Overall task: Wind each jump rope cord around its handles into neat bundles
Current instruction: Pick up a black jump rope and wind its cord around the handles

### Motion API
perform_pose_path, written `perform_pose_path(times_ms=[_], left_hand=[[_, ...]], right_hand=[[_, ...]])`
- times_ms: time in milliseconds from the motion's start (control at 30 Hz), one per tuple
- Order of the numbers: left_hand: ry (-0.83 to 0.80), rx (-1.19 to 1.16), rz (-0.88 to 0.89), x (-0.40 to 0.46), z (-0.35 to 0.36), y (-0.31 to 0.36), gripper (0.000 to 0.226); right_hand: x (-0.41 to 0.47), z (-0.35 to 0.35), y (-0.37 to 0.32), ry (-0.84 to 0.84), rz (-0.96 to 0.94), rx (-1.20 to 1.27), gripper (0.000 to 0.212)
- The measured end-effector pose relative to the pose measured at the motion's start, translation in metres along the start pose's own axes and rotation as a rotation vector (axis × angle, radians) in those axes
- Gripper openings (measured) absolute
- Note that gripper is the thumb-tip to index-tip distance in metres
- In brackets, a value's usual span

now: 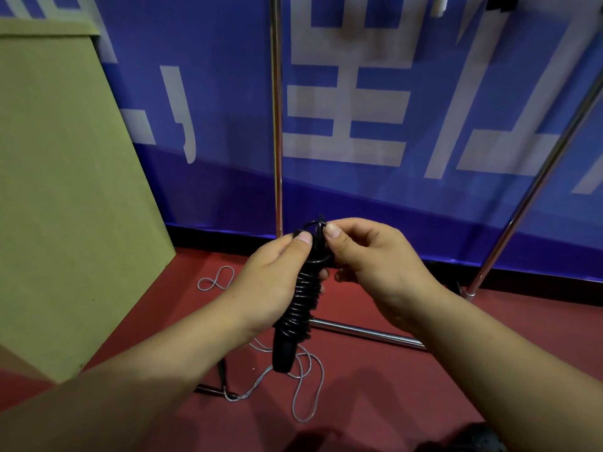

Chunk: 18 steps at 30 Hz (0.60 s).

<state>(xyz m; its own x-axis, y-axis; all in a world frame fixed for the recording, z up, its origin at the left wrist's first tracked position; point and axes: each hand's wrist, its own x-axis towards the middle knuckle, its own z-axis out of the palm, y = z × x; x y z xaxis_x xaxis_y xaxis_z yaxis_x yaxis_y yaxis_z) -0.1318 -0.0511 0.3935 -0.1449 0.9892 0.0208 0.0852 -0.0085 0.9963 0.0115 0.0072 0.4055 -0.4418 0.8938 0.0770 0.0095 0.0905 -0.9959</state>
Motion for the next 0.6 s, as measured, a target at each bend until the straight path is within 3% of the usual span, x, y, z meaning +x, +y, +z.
perform_pose_path(times_ms=[100, 267, 500, 600], left_hand=[[-0.003, -0.042, -0.02, 0.0, -0.002, 0.0, 0.036], [0.006, -0.032, -0.022, 0.005, -0.006, -0.003, 0.038], [-0.007, 0.314, -0.084, 0.022, -0.017, -0.024, 0.06], [0.015, 0.244, -0.137, 0.029, -0.011, -0.024, 0.051]], right_hand=[[0.002, 0.001, -0.002, 0.009, 0.056, 0.043, 0.036], [0.004, 0.002, -0.004, -0.017, 0.162, 0.167, 0.029], [0.01, -0.003, -0.005, 0.123, 0.237, 0.319, 0.017], [0.015, -0.005, -0.005, 0.219, 0.198, 0.341, 0.016]])
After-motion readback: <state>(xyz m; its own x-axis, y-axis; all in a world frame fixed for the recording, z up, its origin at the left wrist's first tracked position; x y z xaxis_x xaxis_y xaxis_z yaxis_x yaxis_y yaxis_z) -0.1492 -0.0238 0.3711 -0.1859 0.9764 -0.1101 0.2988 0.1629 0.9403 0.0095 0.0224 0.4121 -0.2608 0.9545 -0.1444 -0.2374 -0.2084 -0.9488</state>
